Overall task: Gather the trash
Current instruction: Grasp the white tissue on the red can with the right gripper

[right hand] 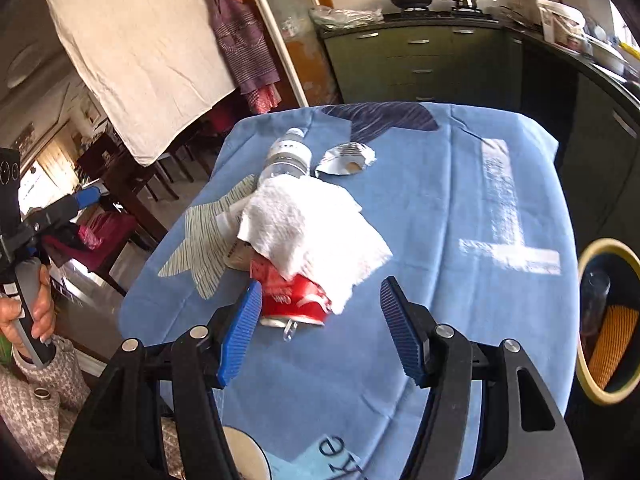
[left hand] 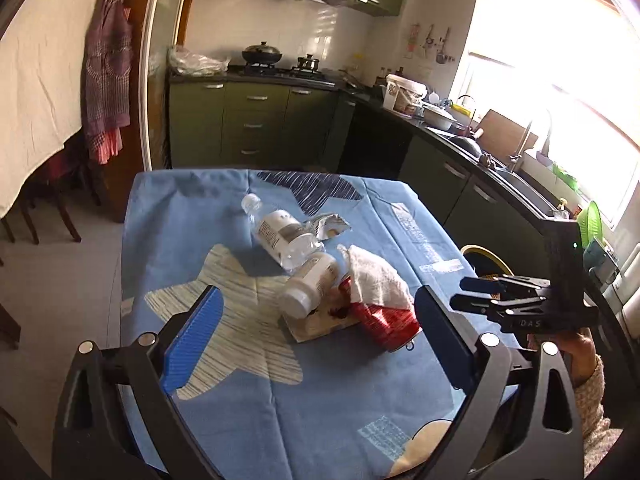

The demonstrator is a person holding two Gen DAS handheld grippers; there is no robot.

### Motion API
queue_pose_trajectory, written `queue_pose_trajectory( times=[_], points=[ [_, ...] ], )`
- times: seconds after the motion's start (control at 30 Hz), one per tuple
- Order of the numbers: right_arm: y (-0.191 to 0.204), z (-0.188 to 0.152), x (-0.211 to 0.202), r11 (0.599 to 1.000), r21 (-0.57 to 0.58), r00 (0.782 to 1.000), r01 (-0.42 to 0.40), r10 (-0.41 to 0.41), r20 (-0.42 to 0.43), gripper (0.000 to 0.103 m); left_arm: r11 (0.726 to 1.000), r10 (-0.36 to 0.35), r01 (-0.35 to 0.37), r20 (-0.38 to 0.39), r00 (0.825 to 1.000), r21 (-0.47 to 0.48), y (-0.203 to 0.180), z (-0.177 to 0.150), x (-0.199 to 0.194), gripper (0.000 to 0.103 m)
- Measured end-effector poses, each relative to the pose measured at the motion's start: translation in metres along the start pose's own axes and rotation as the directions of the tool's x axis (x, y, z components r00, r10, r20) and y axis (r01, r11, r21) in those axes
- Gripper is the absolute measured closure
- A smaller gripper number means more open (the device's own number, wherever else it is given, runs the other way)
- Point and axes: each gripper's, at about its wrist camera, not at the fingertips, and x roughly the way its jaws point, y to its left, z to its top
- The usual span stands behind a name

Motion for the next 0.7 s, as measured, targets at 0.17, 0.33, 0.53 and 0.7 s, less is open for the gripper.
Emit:
queue_pose_trajectory(
  times=[0.17,0.33,0.53,0.7],
  points=[
    [0.023,0.039,0.046,0.997,-0.063,0.998,0.032,-0.035,-0.046,0.041,1.000,-0.017,0.016,-0.014,1.000,-0.014,0.010,-0.009,0.003,0.012],
    [0.019,0.061,0.084,0.999,-0.034,0.993,0.010,-0.014,-0.119,0.041,1.000,-0.021,0.021,-0.021,1.000,-0.010,0.013,-0.014,0.002,0.011],
    [0.014,0.063,0.106,1.000,-0.002,0.986,-0.007,0.006,-0.167,0.041,0.999,-0.021,0.020,-0.047,0.999,-0.037,0.026,-0.018,0.012,0.012],
    [0.012,0.064,0.104,1.000,0.012,0.987,-0.019,0.020,-0.159,0.049,0.998,-0.023,0.019,-0.069,0.997,-0.053,0.032,-0.020,0.019,0.012]
  ],
)
